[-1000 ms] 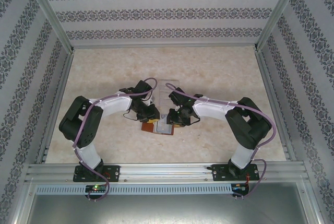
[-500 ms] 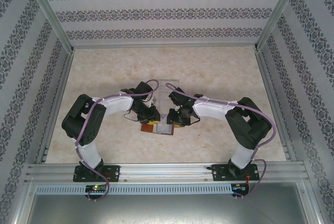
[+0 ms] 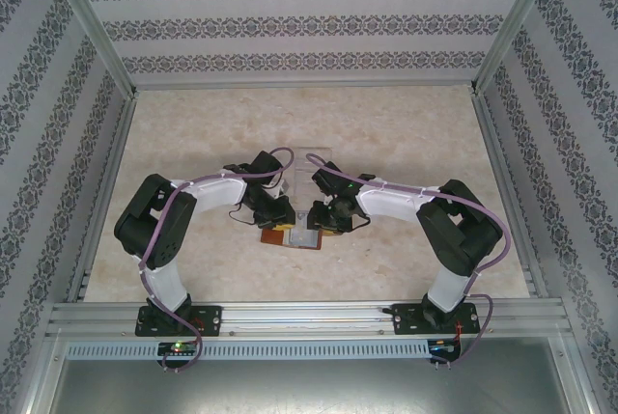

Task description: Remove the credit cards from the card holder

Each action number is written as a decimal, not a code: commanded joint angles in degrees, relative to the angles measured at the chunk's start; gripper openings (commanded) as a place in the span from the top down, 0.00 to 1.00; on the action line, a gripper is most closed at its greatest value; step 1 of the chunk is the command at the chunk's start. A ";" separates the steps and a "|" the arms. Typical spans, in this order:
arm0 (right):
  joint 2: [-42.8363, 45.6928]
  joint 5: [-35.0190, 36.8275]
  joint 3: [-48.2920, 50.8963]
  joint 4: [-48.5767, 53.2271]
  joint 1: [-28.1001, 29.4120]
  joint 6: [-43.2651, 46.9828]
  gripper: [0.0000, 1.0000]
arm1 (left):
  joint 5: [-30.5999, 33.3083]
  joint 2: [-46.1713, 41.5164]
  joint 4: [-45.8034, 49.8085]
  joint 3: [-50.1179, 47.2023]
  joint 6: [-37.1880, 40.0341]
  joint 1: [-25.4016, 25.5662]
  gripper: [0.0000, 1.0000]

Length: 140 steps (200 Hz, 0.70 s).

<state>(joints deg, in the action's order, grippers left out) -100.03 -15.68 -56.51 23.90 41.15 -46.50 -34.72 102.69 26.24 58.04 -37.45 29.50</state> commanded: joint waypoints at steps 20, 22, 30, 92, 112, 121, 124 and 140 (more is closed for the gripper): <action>-0.87 3.25 -0.26 2.37 -0.18 0.18 0.62 | 2.07 -1.48 0.92 -2.70 -0.43 -0.27 0.82; -0.87 3.21 -0.20 2.31 -0.19 0.23 0.62 | 2.10 -1.52 0.85 -2.72 -0.49 -0.26 0.82; -0.96 3.20 -0.32 2.38 -0.28 0.36 0.64 | 2.09 -1.88 0.76 -2.92 -0.63 -0.30 0.82; -0.70 4.05 -0.62 3.16 -1.29 1.33 0.66 | 1.50 -3.25 -0.87 -4.48 -2.07 -0.31 0.84; -0.66 4.07 -0.65 3.48 -1.35 1.68 0.66 | 1.29 -3.86 -1.78 -4.98 -2.70 -0.26 0.85; -0.61 4.11 -0.66 3.59 -1.47 1.82 0.66 | 1.34 -4.12 -1.89 -4.95 -2.75 -0.31 0.85; -0.56 4.08 -0.69 3.61 -1.46 1.78 0.66 | 1.44 -4.24 -1.89 -4.89 -2.84 -0.32 0.85; -0.52 4.08 -0.60 3.61 -1.44 1.83 0.67 | 1.58 -4.67 -2.14 -4.77 -3.00 -0.34 0.86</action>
<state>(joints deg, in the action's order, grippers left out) -100.03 -14.94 -56.53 24.12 40.58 -45.82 -34.44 99.57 23.97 54.22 -39.44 29.50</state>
